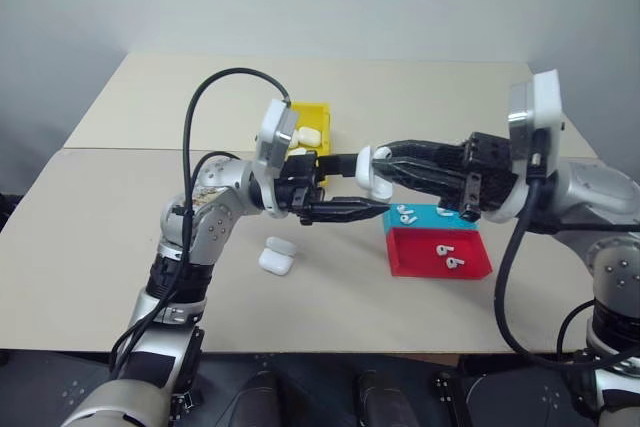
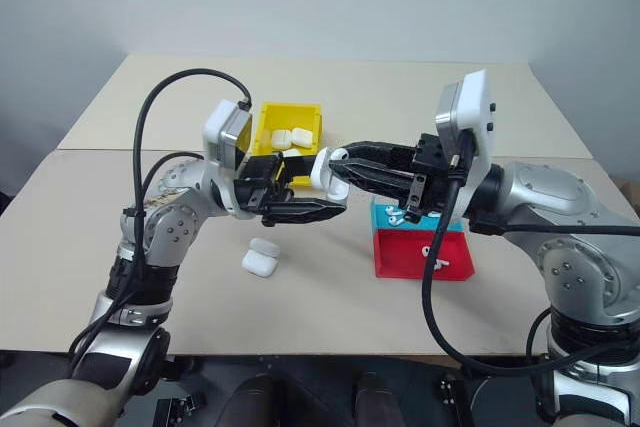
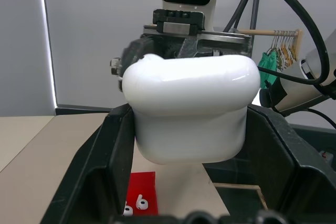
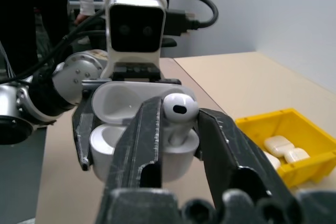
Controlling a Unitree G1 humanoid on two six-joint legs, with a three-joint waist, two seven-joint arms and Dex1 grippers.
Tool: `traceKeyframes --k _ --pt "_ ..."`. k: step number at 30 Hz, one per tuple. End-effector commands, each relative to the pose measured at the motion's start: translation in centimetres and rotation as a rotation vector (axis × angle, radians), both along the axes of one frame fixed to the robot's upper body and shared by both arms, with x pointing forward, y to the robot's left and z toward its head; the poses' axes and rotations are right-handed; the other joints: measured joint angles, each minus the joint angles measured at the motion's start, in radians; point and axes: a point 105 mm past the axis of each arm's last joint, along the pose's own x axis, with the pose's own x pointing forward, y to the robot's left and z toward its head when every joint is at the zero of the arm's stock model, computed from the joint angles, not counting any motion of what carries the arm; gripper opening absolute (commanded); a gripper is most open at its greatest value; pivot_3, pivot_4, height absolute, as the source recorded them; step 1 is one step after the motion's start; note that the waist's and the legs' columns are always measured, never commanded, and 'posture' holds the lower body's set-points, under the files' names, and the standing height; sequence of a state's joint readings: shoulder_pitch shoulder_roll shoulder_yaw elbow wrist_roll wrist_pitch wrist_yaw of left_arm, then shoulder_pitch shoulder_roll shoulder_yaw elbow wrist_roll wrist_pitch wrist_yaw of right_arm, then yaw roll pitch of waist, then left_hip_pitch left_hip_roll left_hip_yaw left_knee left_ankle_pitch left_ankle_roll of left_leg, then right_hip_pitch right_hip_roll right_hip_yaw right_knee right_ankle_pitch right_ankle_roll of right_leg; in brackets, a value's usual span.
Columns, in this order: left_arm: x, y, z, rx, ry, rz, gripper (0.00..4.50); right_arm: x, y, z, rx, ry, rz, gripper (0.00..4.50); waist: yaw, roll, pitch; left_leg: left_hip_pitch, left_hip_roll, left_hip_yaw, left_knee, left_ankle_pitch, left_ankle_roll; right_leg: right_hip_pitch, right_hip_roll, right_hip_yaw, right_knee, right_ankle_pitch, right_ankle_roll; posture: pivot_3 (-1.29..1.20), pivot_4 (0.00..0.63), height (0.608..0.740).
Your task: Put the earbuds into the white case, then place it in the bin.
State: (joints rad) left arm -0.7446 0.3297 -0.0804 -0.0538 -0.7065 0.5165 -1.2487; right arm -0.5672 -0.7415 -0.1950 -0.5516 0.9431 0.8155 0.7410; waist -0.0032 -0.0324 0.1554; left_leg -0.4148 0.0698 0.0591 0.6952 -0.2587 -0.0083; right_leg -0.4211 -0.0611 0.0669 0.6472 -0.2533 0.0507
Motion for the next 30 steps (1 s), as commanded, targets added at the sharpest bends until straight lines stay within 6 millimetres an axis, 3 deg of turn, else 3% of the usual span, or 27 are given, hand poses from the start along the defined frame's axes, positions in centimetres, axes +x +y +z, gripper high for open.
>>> traceKeyframes --k 1,5,10,15,20,27,30 --pt "-0.7 0.2 2.0 -0.066 -0.087 -0.010 2.82 -0.3 0.1 -0.6 -0.049 0.005 0.019 2.60 0.000 0.000 0.000 0.000 0.000 0.000 0.000 0.000 0.000 0.000 0.000 0.000 0.000 0.000 0.000 0.00 0.150 0.740" --pt "-0.7 0.2 2.0 -0.068 -0.090 -0.005 2.82 -0.3 -0.2 -0.4 -0.052 0.001 0.019 3.85 0.000 0.000 0.000 0.000 0.000 0.000 0.000 0.000 0.000 0.000 0.000 0.000 0.000 0.000 0.000 0.00 0.150 0.740" --pt "-0.5 0.2 2.0 -0.068 -0.094 0.003 2.82 0.0 -0.8 0.5 -0.032 -0.020 0.010 3.85 0.000 0.000 0.000 0.000 0.000 0.000 0.000 0.000 0.000 0.000 0.000 0.000 0.000 0.000 0.000 0.00 0.150 0.740" --pt "-0.1 1.0 1.9 -0.059 -0.094 0.043 2.82 1.9 -3.5 2.0 -0.096 -0.078 -0.104 3.85 0.000 0.000 0.000 0.000 0.000 0.000 0.000 0.000 0.000 0.000 0.000 0.000 0.000 0.000 0.000 0.00 0.150 0.740" --pt "-0.1 1.5 1.6 -0.060 -0.097 0.068 2.82 5.8 -6.3 -0.8 -0.501 -0.081 -0.240 3.85 -0.005 0.000 0.000 0.000 0.000 0.001 0.000 0.000 0.000 0.000 0.000 0.000 -0.001 0.000 0.000 0.00 0.150 0.740" --pt "-0.3 1.3 1.3 -0.087 -0.098 0.087 2.82 10.6 -8.8 -6.2 -0.991 0.016 -0.179 3.85 -0.014 0.000 0.000 0.000 0.000 0.002 0.000 0.000 0.000 -0.002 0.000 0.001 0.000 0.000 0.000 0.00 0.150 0.740" --pt "-0.5 1.2 1.2 -0.091 -0.097 0.092 2.82 12.0 -9.7 -7.4 -1.076 0.079 -0.158 3.85 -0.013 0.000 0.000 0.000 0.000 0.002 0.000 0.000 0.000 -0.002 0.000 0.001 -0.001 0.000 0.000 0.00 0.150 0.740"
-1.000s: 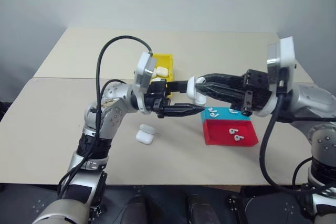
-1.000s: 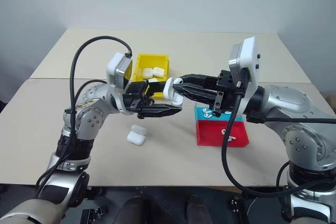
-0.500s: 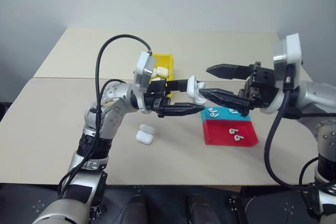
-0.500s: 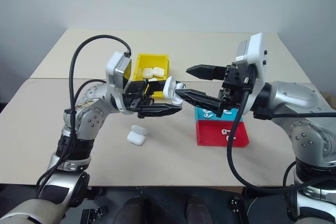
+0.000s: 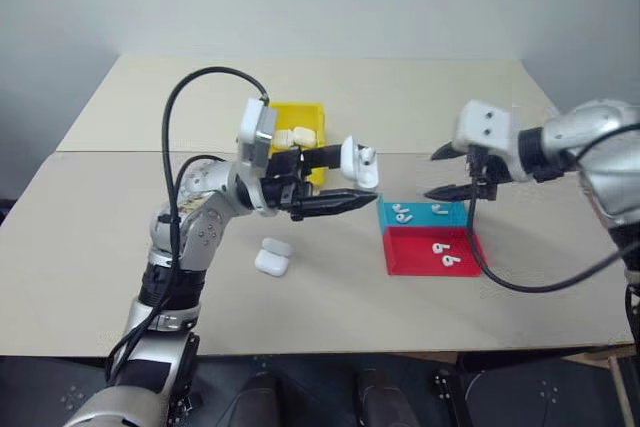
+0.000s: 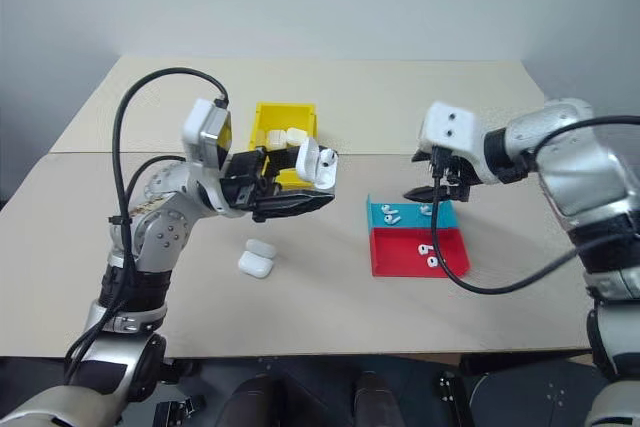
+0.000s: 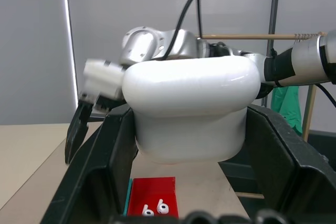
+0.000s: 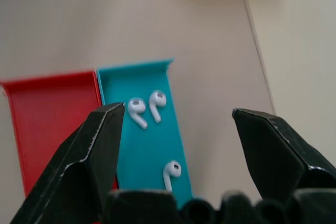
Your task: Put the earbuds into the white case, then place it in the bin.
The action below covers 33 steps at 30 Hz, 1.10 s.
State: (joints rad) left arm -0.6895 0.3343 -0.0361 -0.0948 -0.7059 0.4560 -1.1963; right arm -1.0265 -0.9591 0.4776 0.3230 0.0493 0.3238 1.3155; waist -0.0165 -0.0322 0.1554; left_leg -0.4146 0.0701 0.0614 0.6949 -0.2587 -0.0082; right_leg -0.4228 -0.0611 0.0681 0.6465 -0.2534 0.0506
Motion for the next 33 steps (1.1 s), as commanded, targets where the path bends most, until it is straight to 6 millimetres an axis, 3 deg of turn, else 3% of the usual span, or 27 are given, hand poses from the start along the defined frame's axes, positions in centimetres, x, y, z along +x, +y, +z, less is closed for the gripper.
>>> traceKeyframes --k 1,5,18,27,30,33 --pt "-0.9 0.0 0.9 -0.027 -0.060 0.000 2.82 1.2 -1.5 -0.6 -0.116 0.036 -0.004 3.85 0.002 0.000 0.000 0.000 0.000 0.000 0.000 0.000 0.000 0.000 0.000 0.000 0.000 0.000 0.000 0.00 0.150 0.740" --pt "-1.1 0.4 0.8 -0.031 -0.055 0.017 2.82 2.5 -2.4 -2.2 -0.188 0.100 -0.022 2.91 0.004 0.000 0.000 0.000 0.000 0.000 0.000 0.000 0.000 0.000 0.000 0.000 -0.001 0.000 0.000 0.00 0.150 0.740" --pt "-1.5 0.6 0.7 -0.037 -0.047 0.058 2.82 4.1 -3.1 -4.9 -0.265 0.123 -0.077 2.91 0.000 0.001 0.000 0.000 0.000 0.000 0.000 0.001 -0.001 0.000 0.000 0.000 0.000 0.000 0.000 0.00 0.150 0.740" --pt "-1.8 0.9 0.8 -0.035 -0.046 0.079 2.82 3.9 -3.2 -5.9 -0.271 0.147 -0.073 2.91 -0.001 0.001 0.000 0.000 0.000 0.000 0.000 0.001 -0.002 0.000 0.000 0.000 0.000 0.000 0.000 0.00 0.150 0.740" --pt "-1.8 1.0 0.8 -0.034 -0.044 0.082 2.82 3.8 -3.1 -6.2 -0.259 0.161 -0.067 2.29 -0.002 0.001 0.000 0.000 0.000 0.000 0.000 0.001 -0.002 0.000 0.000 0.000 0.000 0.000 0.000 0.00 0.150 0.740" --pt "-1.7 1.0 0.8 -0.032 -0.043 0.083 2.82 3.8 -3.0 -6.2 -0.251 0.161 -0.067 1.23 -0.002 0.001 0.000 0.000 0.000 0.000 0.000 0.001 -0.002 0.000 0.000 0.000 0.000 0.000 0.000 0.00 0.150 0.740"
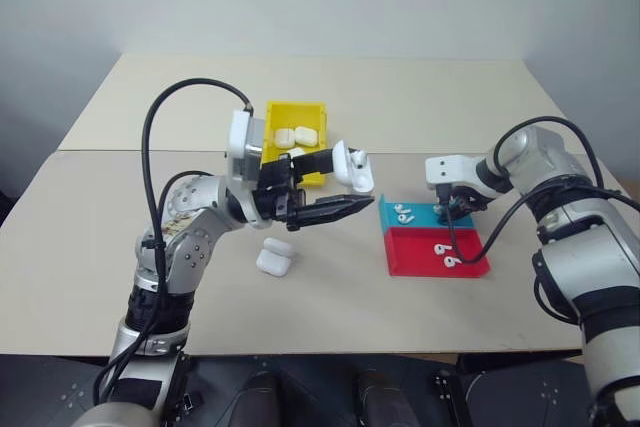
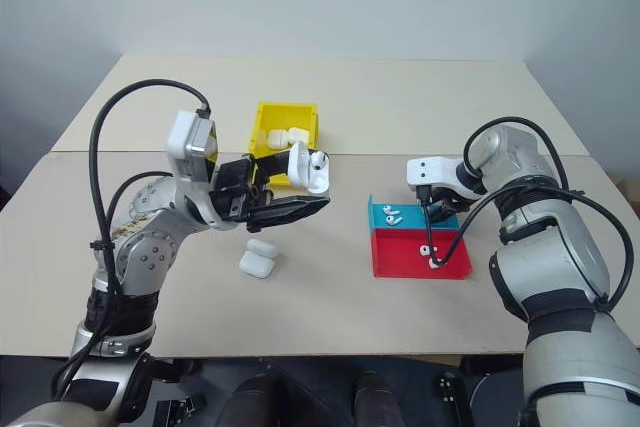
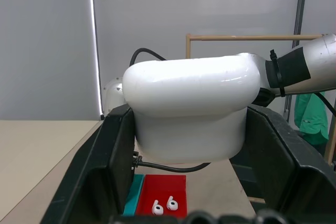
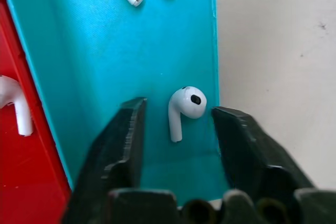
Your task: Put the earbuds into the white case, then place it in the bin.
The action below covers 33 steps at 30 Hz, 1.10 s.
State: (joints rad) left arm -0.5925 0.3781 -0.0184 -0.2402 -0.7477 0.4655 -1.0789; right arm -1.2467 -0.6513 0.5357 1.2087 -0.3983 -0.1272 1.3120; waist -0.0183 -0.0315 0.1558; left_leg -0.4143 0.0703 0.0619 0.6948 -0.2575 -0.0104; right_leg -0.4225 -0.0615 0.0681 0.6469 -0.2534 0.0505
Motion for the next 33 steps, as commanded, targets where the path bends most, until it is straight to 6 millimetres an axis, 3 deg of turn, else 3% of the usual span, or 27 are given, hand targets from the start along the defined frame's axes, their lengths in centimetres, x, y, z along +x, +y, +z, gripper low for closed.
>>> traceKeyframes --k 1,2,8,11,14,17,20,26,29,33 --pt "-0.6 0.1 0.9 -0.011 -0.039 -0.012 2.82 0.2 0.3 0.8 0.025 -0.017 0.010 0.85 0.000 0.000 0.000 0.000 0.000 0.000 0.000 0.000 0.000 0.000 0.000 0.000 0.000 0.000 0.000 0.00 0.150 0.740" --pt "-0.6 0.1 0.9 -0.009 -0.039 -0.012 2.82 0.1 0.3 0.8 0.028 -0.014 0.010 0.62 0.000 0.000 0.000 0.000 0.000 0.000 0.000 0.000 0.000 0.000 0.000 0.000 0.000 0.000 0.000 0.00 0.150 0.740" --pt "-0.4 0.0 1.0 -0.008 -0.038 -0.019 2.82 0.1 0.3 1.4 0.069 -0.016 -0.003 0.61 0.000 0.000 0.000 0.000 0.000 0.000 0.000 0.000 0.000 0.000 0.000 0.000 0.000 0.000 0.000 0.00 0.150 0.740" --pt "-0.3 0.0 1.0 -0.007 -0.037 -0.030 2.82 0.2 0.9 4.2 0.199 -0.061 -0.017 0.61 0.000 0.001 0.001 0.000 0.000 0.000 0.000 0.000 0.000 0.000 0.000 0.000 0.000 0.000 0.000 0.00 0.150 0.740" --pt "-0.1 -0.1 1.1 -0.007 -0.039 -0.044 2.82 -0.8 2.0 8.5 0.431 -0.092 -0.004 0.61 0.003 0.004 0.003 0.000 0.000 0.000 0.000 0.000 0.000 0.000 0.000 0.000 0.000 0.000 0.000 0.00 0.150 0.740" --pt "0.5 -0.4 1.5 -0.011 -0.040 -0.054 2.82 -4.9 3.7 13.7 0.913 -0.108 0.089 0.61 0.006 0.007 0.004 0.000 0.000 0.000 0.000 0.000 0.000 0.000 0.000 0.000 0.001 0.000 0.000 0.00 0.150 0.740" --pt "1.0 -0.8 1.6 -0.008 -0.041 -0.061 2.82 -7.8 4.3 16.3 1.198 -0.109 0.097 0.61 0.017 0.007 0.004 -0.001 0.000 -0.001 -0.001 0.000 0.000 0.001 0.000 -0.002 0.000 0.000 0.000 0.00 0.150 0.740" --pt "1.7 -1.5 1.9 0.002 -0.037 -0.081 2.82 -13.7 8.0 17.8 1.453 -0.099 0.143 0.61 0.022 0.008 0.004 -0.001 0.000 -0.002 0.000 0.000 0.001 0.000 0.001 -0.001 0.001 0.000 0.000 0.00 0.150 0.740" --pt "1.9 -1.8 2.2 0.005 -0.043 -0.101 2.82 -15.1 9.8 17.7 1.488 -0.089 0.169 0.61 0.021 0.008 0.004 -0.001 0.000 -0.002 0.000 0.000 0.001 0.001 0.001 -0.001 0.001 0.000 0.000 0.00 0.150 0.740" --pt "2.1 -2.1 2.4 0.004 -0.050 -0.112 2.82 -15.6 10.8 17.5 1.498 -0.092 0.163 0.61 0.020 0.008 0.004 -0.001 0.000 -0.002 0.000 0.000 0.001 0.001 0.001 -0.001 0.001 0.000 0.000 0.00 0.150 0.740"
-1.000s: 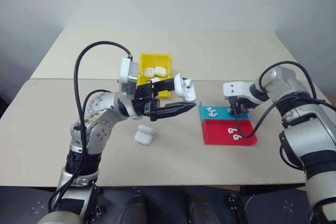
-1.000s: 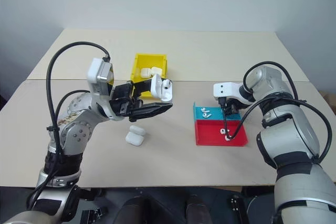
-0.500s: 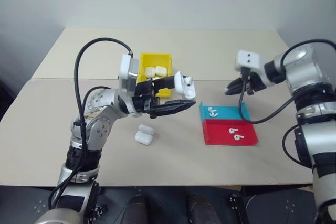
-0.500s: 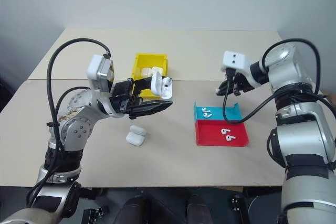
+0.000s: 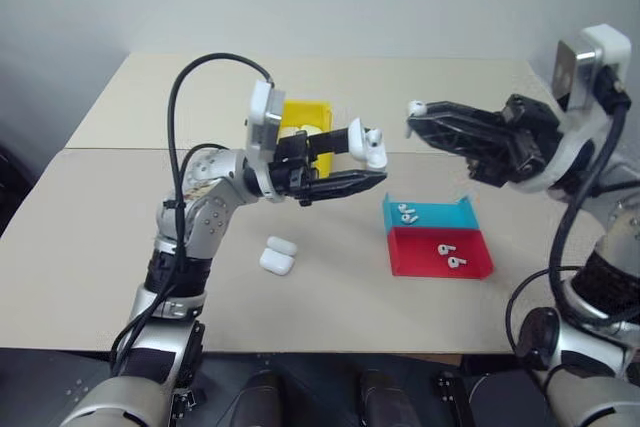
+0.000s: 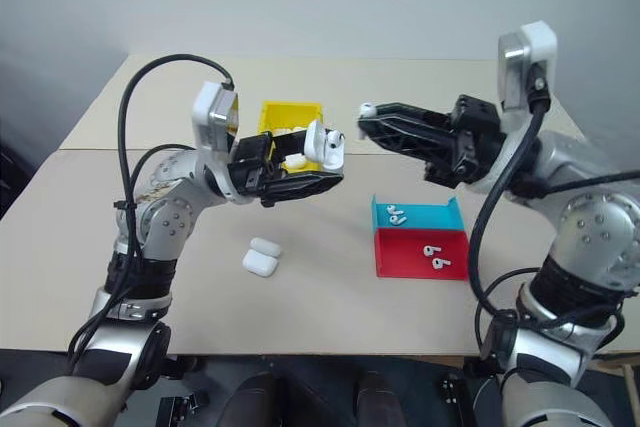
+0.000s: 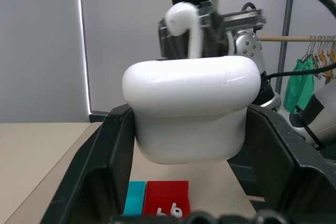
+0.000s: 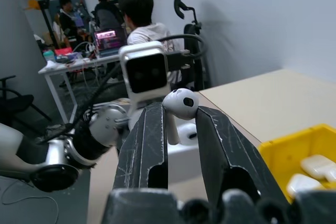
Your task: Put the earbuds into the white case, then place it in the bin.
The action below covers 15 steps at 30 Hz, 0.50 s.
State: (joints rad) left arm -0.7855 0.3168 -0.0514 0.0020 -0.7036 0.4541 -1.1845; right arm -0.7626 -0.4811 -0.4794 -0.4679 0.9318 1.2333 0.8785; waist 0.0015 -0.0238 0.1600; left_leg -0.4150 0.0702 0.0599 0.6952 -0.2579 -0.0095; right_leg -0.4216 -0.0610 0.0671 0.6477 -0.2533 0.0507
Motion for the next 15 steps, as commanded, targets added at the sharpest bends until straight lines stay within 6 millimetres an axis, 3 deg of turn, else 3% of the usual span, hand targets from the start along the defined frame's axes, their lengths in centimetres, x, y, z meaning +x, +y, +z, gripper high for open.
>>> traceKeyframes --k 1,15 --pt "-0.3 -0.3 1.1 -0.015 -0.062 -0.016 2.82 -0.7 0.3 0.3 0.013 -0.023 -0.013 0.61 0.000 0.000 0.000 0.000 0.000 0.000 0.000 0.000 0.000 0.000 0.000 0.000 0.000 0.000 0.000 0.00 0.150 0.740" --pt "-0.4 0.0 1.0 -0.015 -0.069 -0.007 2.82 -0.3 1.3 -1.3 -0.062 0.008 -0.033 0.61 -0.012 0.000 0.000 0.000 0.000 0.000 0.000 0.000 0.000 0.000 0.000 0.000 -0.001 0.000 0.000 0.00 0.150 0.740"
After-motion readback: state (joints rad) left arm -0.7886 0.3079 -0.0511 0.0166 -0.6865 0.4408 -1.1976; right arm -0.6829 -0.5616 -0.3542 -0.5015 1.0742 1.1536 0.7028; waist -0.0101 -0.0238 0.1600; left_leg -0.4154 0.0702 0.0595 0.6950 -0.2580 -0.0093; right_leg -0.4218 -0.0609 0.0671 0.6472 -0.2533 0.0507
